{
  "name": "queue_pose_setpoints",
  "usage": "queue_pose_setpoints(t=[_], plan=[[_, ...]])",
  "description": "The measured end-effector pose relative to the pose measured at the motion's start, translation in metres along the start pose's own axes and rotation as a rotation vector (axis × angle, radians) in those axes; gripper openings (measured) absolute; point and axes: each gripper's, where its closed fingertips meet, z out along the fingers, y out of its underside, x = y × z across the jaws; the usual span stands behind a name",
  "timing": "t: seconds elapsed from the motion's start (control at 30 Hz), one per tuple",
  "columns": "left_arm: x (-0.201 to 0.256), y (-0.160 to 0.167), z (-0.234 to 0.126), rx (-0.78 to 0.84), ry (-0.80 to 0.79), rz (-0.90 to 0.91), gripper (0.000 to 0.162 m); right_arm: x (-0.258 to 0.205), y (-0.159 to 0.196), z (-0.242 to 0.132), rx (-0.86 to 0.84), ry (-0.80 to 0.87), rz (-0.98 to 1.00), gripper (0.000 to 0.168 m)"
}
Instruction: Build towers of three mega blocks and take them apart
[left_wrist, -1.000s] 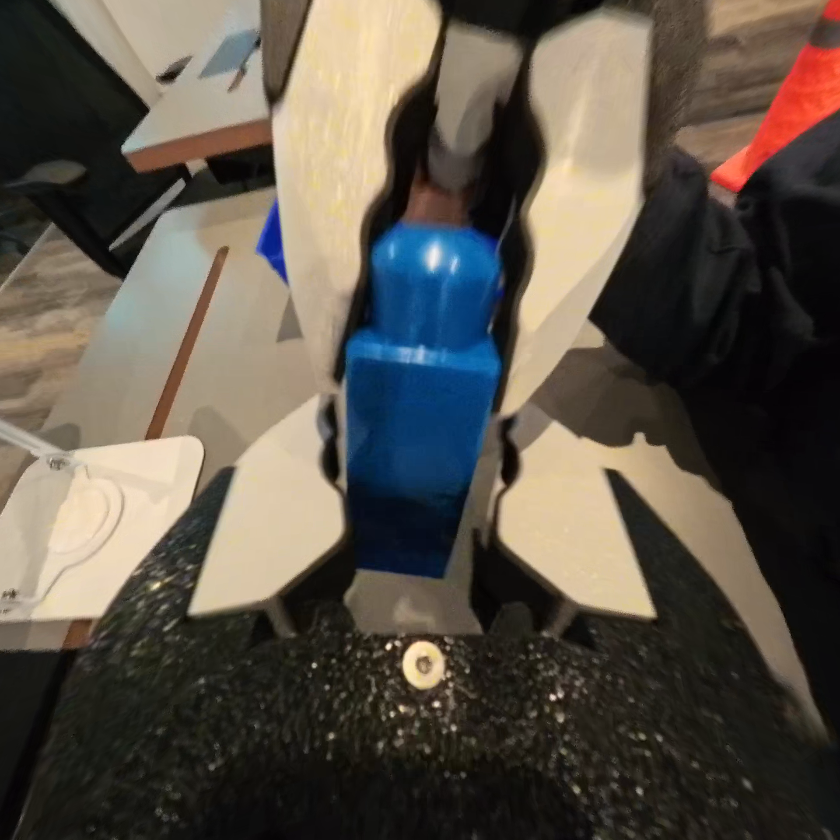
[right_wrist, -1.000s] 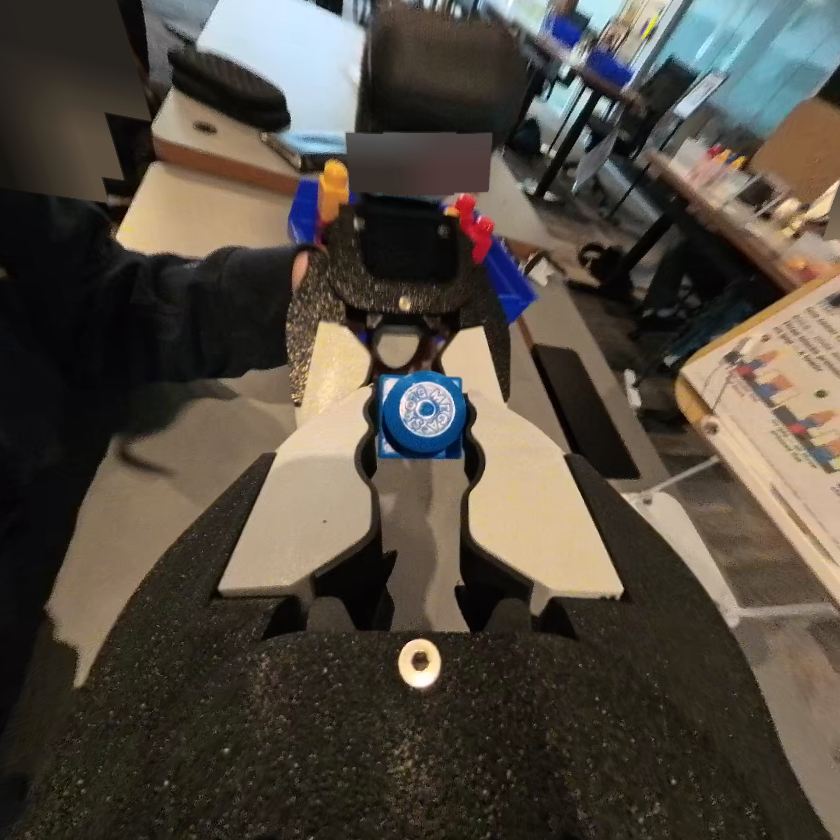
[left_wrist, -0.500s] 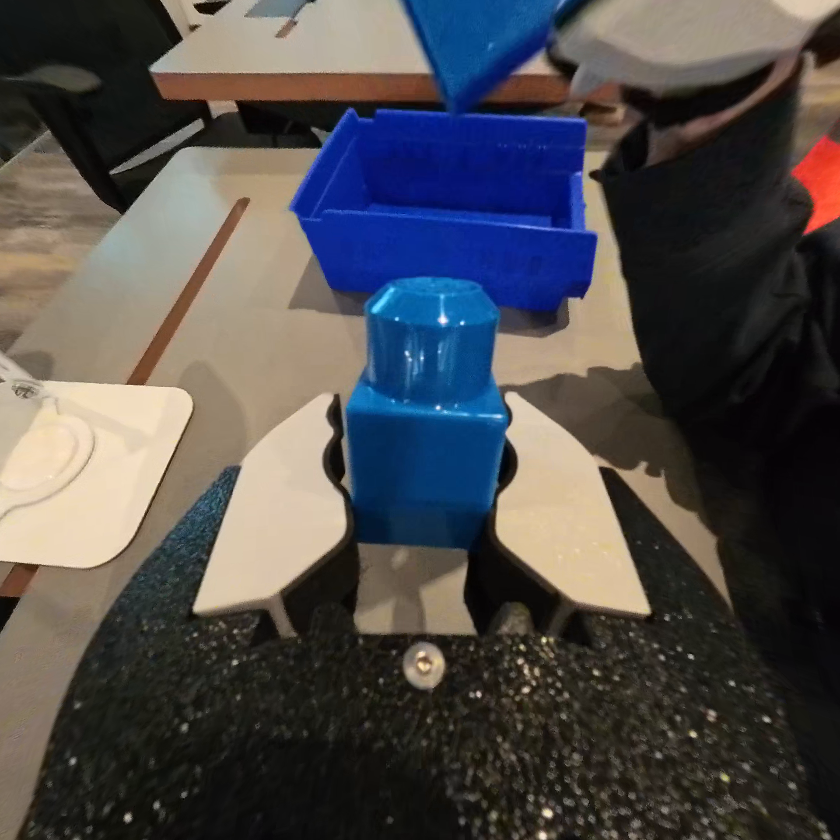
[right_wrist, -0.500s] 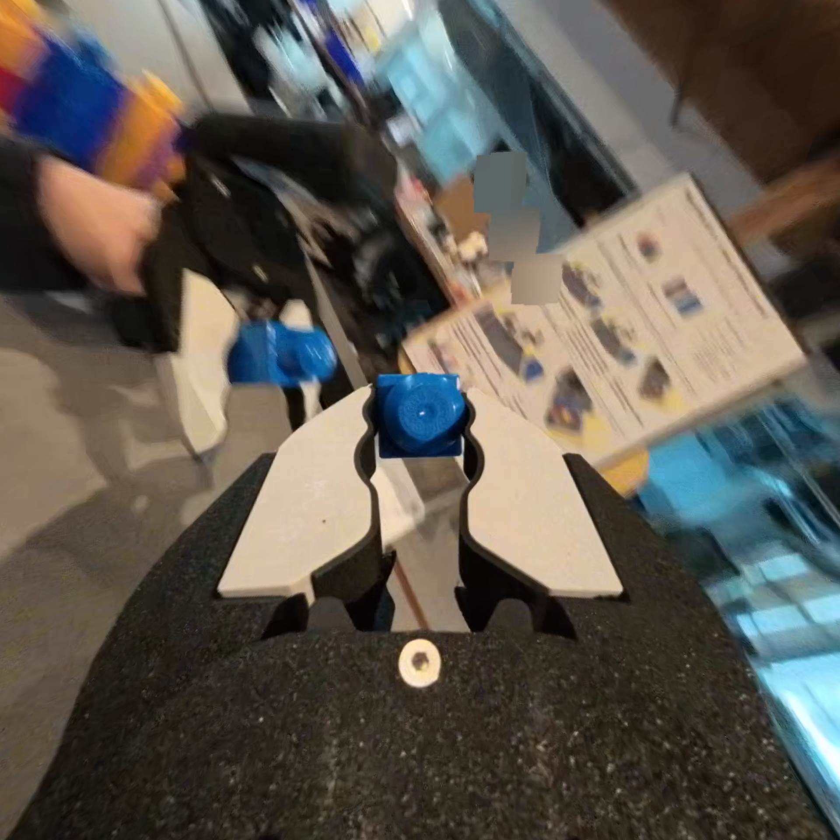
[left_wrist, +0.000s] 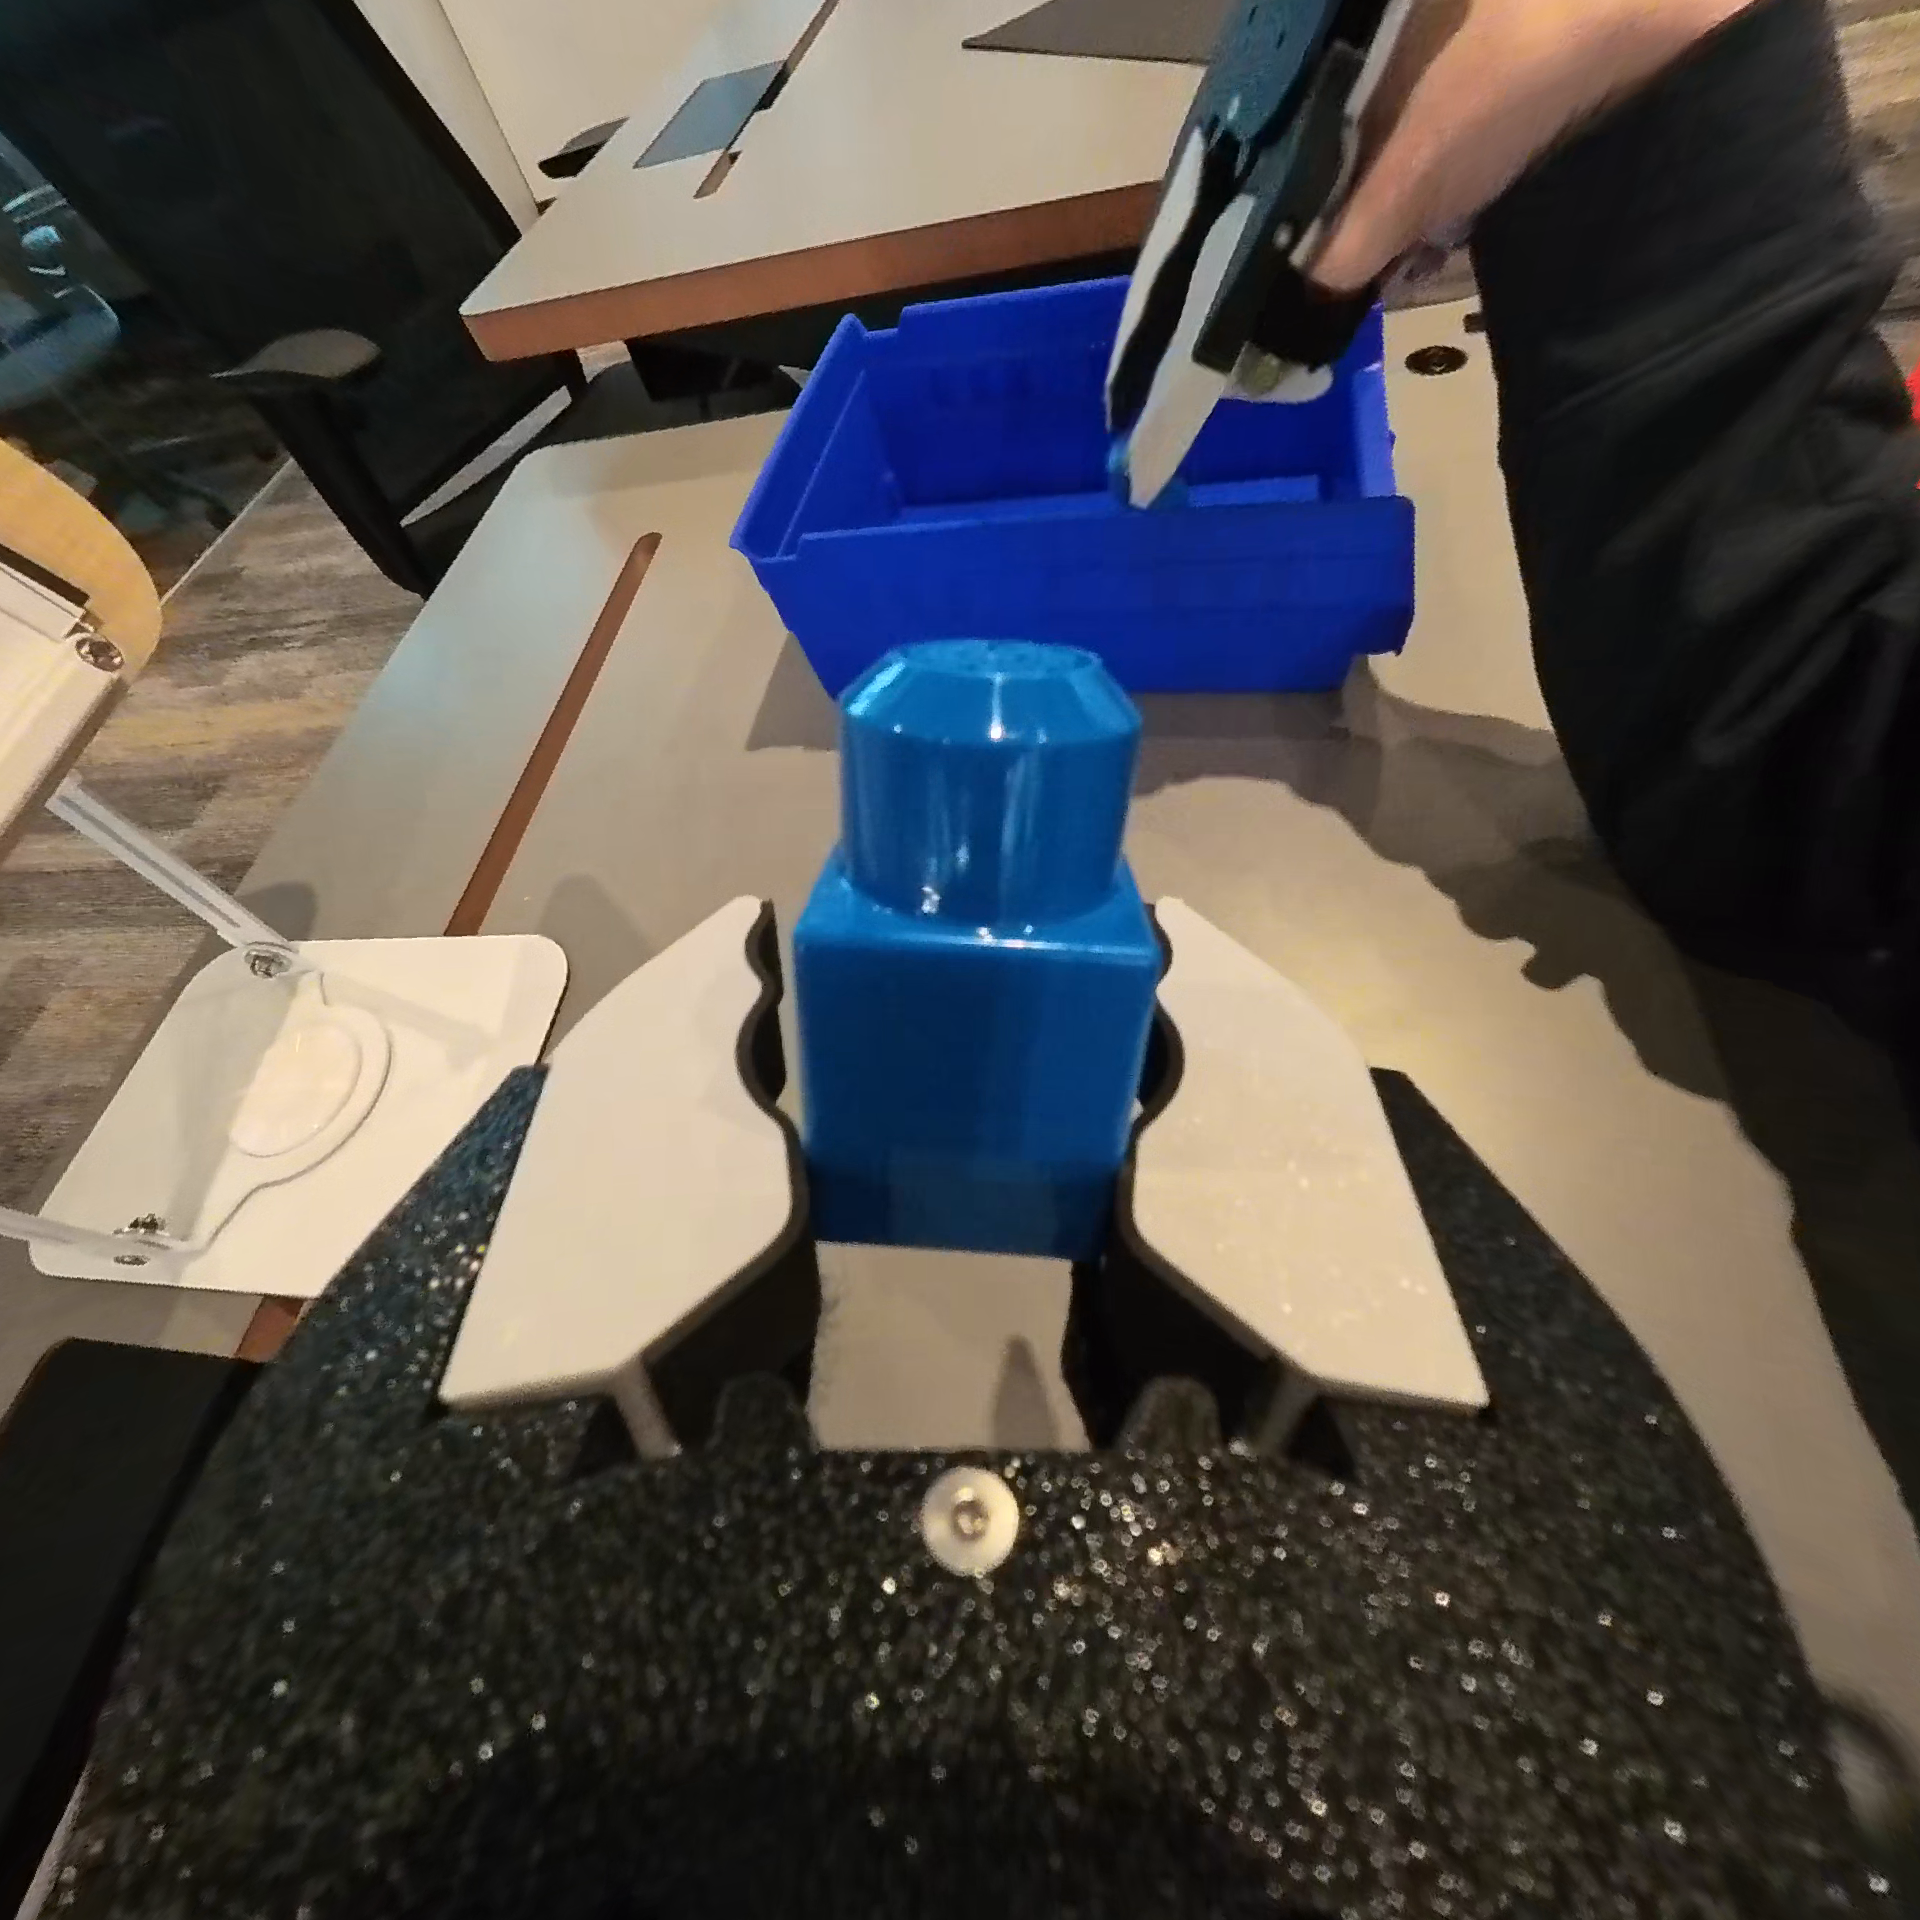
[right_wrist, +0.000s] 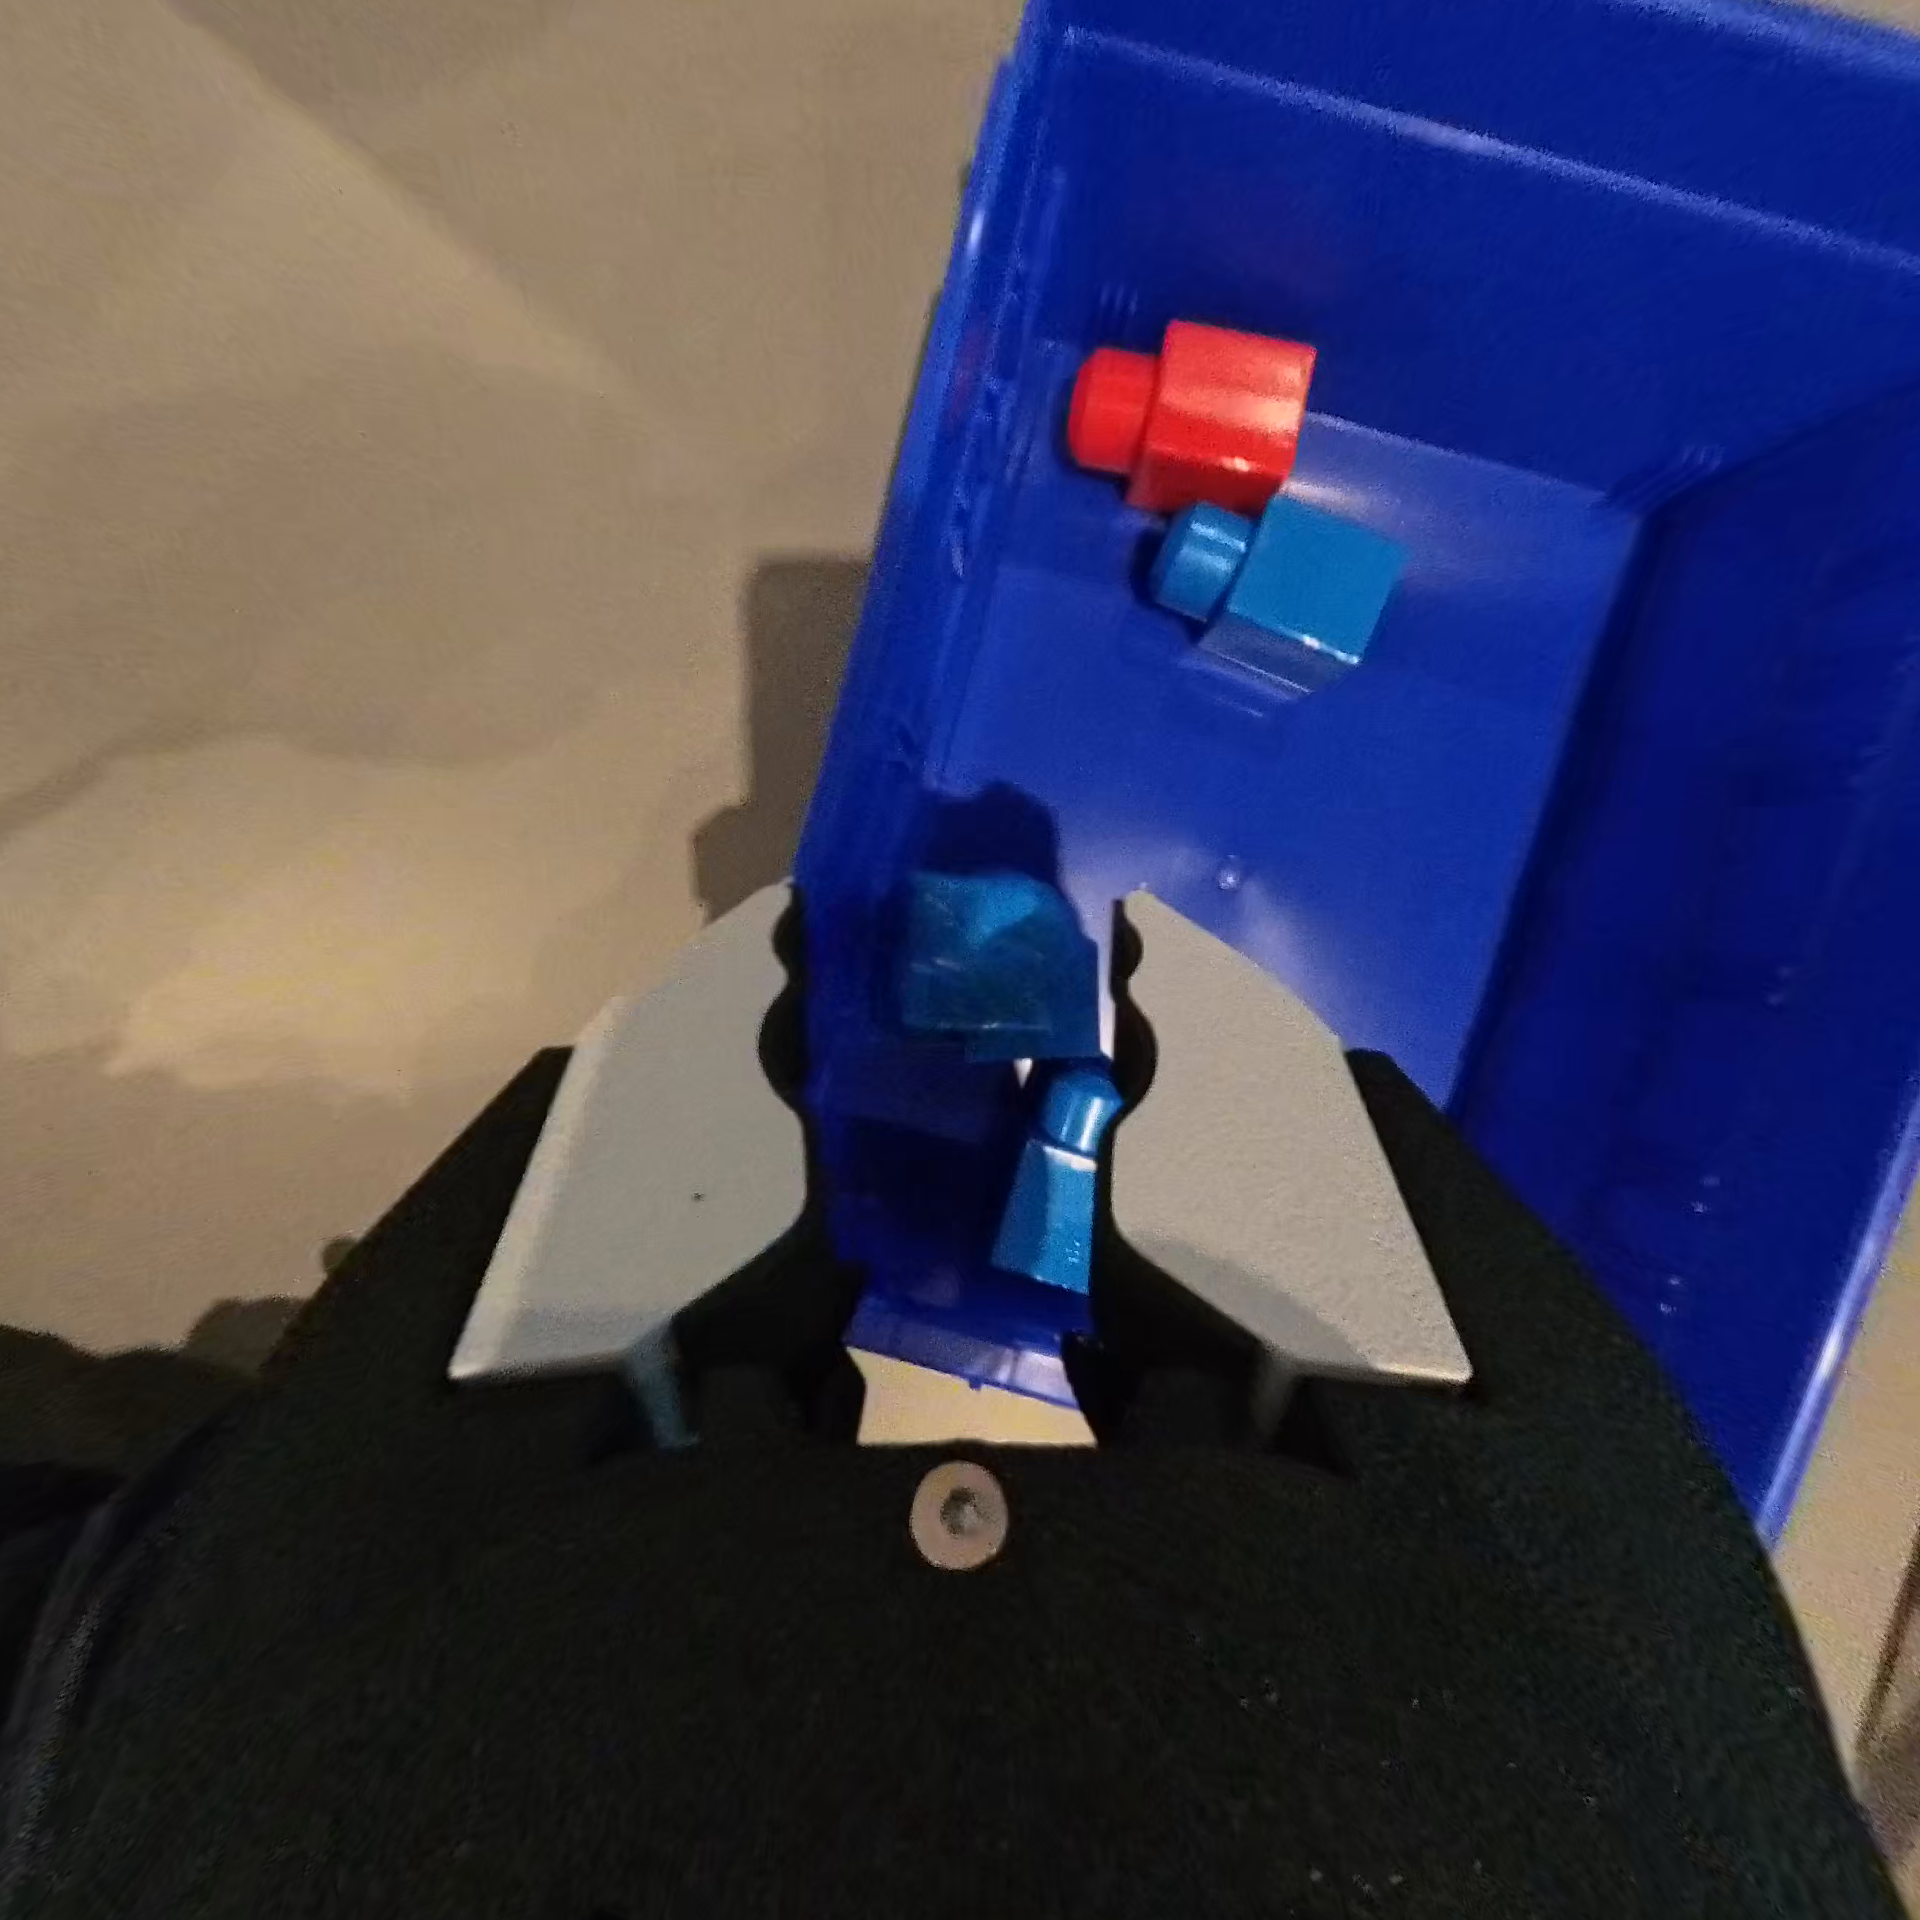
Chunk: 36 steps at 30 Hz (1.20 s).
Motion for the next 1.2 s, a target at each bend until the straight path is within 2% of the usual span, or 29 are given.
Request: queue_pose_setpoints(t=[0.03, 0.13, 0.23, 0.37, 0.5, 0.6, 0.67, 0.7, 0.73, 0.87, 0.93, 1.0, 1.07, 1.2], plan=[[0.0, 0.0, 0.0, 0.002, 0.002, 0.002, 0.066, -0.003, -0.006, -0.004, 0.032, 0.0, -0.019, 0.062], [0.001, -0.001, 0.0, 0.004, 0.008, 0.006, 0.066, -0.028, -0.039, -0.023, 0.201, -0.006, -0.183, 0.07], [0.006, -0.003, 0.0, 0.016, 0.028, 0.02, 0.066, -0.11, -0.079, -0.052, 0.452, -0.2, -0.52, 0.069], [0.015, -0.008, 0.002, 0.032, 0.062, 0.053, 0.066, -0.217, -0.097, -0.091, 0.727, -0.443, -0.908, 0.062], [0.026, -0.011, 0.004, 0.033, 0.099, 0.107, 0.066, -0.274, -0.098, -0.112, 0.869, -0.628, -1.026, 0.057], [0.034, -0.013, 0.005, 0.034, 0.126, 0.142, 0.066, -0.292, -0.092, -0.111, 0.85, -0.724, -1.051, 0.056], [0.038, -0.015, 0.006, 0.042, 0.138, 0.161, 0.066, -0.294, -0.09, -0.101, 0.8, -0.713, -1.077, 0.052], [0.04, -0.016, 0.007, 0.044, 0.144, 0.166, 0.066, -0.296, -0.088, -0.097, 0.784, -0.709, -1.098, 0.046], [0.042, -0.017, 0.007, 0.043, 0.149, 0.169, 0.066, -0.297, -0.086, -0.095, 0.775, -0.71, -1.119, 0.033], [0.046, -0.02, 0.006, 0.079, 0.18, 0.171, 0.068, -0.299, -0.084, -0.099, 0.777, -0.701, -1.13, 0.032], [0.049, -0.024, 0.004, 0.107, 0.201, 0.16, 0.08, -0.29, -0.088, -0.101, 0.786, -0.636, -1.114, 0.032], [0.045, -0.021, 0.004, 0.094, 0.18, 0.146, 0.087, -0.265, -0.093, -0.101, 0.779, -0.515, -1.056, 0.032], [0.04, -0.019, 0.002, 0.087, 0.159, 0.143, 0.085, -0.225, -0.1, -0.1, 0.75, -0.339, -0.938, 0.032], [0.032, -0.017, -0.003, 0.096, 0.14, 0.113, 0.079, -0.119, -0.087, -0.084, 0.551, 0.022, -0.622, 0.031]])
